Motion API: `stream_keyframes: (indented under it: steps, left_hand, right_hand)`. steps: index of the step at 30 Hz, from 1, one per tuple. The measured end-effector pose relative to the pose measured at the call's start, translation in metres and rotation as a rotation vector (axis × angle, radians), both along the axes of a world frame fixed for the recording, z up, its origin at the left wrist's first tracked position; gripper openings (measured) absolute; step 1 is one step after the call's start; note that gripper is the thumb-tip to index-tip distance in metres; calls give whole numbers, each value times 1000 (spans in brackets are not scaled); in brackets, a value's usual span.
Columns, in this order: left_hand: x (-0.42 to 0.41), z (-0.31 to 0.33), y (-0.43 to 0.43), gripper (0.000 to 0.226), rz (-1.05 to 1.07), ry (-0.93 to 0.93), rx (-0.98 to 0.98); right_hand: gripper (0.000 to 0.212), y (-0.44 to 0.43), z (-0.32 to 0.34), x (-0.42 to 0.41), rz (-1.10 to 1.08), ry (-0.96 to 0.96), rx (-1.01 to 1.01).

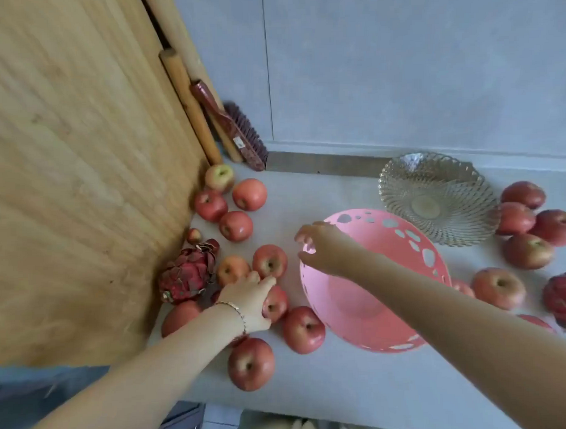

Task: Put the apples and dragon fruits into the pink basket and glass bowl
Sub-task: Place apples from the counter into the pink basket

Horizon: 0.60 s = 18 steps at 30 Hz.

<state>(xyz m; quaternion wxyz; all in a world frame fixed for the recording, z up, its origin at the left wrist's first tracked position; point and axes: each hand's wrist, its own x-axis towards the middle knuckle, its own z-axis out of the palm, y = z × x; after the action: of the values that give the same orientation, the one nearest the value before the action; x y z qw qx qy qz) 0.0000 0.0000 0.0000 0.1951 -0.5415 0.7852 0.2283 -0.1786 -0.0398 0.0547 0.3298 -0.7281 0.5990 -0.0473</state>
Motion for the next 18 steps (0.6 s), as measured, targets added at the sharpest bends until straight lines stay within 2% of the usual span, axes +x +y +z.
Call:
stream_keyframes:
  steps: [4, 10, 13, 15, 18]
  left_hand:
    - [8, -13, -9, 77, -224, -74, -64]
    - [18, -28, -15, 80, -210, 67, -57]
    - [20, -29, -16, 81, -190, 96, -23]
    - [22, -32, -18, 82, -178, 106, -6]
    - [21, -33, -21, 79, -176, 108, -6]
  right_hand:
    - [44, -9, -21, 42, 162, 188, 17]
    - [58, -38, -45, 76, 498, 572, 74]
    - [55, -46, -49, 87, 572, 622, 133]
    - [70, -54, -52, 86, 595, 662, 120]
    - [81, -61, -46, 72, 511, 621, -54]
